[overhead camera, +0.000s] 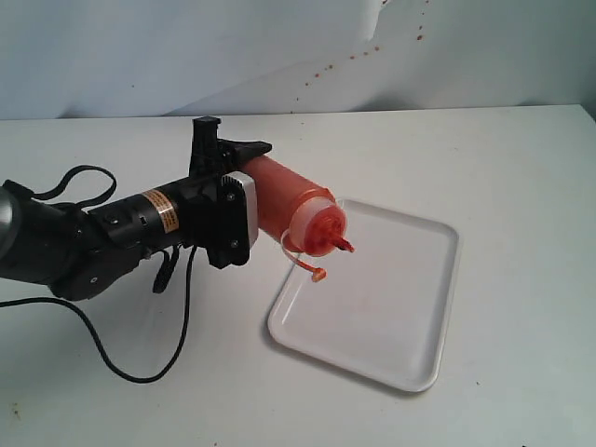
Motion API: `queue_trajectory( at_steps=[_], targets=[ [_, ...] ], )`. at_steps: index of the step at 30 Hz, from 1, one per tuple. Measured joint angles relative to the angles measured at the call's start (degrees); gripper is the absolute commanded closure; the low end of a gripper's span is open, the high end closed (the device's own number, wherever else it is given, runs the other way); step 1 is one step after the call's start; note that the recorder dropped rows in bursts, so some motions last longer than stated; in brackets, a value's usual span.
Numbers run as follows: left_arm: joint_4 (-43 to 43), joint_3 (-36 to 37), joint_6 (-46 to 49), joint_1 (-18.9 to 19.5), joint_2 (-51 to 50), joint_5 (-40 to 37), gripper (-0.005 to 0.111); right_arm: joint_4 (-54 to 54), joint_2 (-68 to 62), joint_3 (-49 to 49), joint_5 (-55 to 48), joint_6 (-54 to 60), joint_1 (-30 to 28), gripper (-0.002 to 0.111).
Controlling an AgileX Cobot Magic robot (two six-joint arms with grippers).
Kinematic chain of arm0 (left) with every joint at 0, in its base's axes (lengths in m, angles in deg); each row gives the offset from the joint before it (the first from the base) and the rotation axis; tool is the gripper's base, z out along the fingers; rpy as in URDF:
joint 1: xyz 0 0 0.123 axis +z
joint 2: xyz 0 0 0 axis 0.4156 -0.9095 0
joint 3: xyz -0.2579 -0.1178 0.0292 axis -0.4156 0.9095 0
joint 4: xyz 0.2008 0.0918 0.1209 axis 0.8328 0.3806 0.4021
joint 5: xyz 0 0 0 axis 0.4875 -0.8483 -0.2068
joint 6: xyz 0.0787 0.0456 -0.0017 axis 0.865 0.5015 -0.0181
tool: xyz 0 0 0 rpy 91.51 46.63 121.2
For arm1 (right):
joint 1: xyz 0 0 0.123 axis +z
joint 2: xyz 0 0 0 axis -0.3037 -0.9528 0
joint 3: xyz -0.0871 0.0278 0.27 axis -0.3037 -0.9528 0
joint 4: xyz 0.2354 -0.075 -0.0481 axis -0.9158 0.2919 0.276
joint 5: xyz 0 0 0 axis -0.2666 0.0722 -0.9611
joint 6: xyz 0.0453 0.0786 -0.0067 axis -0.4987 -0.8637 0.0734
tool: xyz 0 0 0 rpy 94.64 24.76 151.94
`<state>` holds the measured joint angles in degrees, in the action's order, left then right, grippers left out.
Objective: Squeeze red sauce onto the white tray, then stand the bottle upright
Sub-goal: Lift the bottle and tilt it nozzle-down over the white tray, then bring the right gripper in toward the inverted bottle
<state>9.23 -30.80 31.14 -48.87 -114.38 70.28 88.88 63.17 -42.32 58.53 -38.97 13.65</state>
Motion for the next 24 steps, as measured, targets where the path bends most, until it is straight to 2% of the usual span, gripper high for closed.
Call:
queue_trajectory(
  at_steps=[2,7,13,17,24],
  targets=[
    [-1.9,0.0,2.5,0.0,0.0,0.0,0.107,-1.1,0.0,0.0,1.0,0.0,0.0,0.108],
    [-6.5,0.0,10.1,0.0,0.0,0.0,0.107,-12.6,0.0,0.0,5.4,-0.7,0.0,0.108],
    [-7.0,0.0,16.3,0.0,0.0,0.0,0.107,-21.6,0.0,0.0,14.2,-0.7,0.0,0.108],
    [-7.0,0.0,18.9,0.0,0.0,0.7,0.107,-23.3,0.0,0.0,14.6,-0.7,0.0,0.108],
    [-7.0,0.0,19.4,0.0,0.0,7.5,0.107,-29.4,0.0,0.0,13.4,-0.7,0.0,0.108]
  ],
)
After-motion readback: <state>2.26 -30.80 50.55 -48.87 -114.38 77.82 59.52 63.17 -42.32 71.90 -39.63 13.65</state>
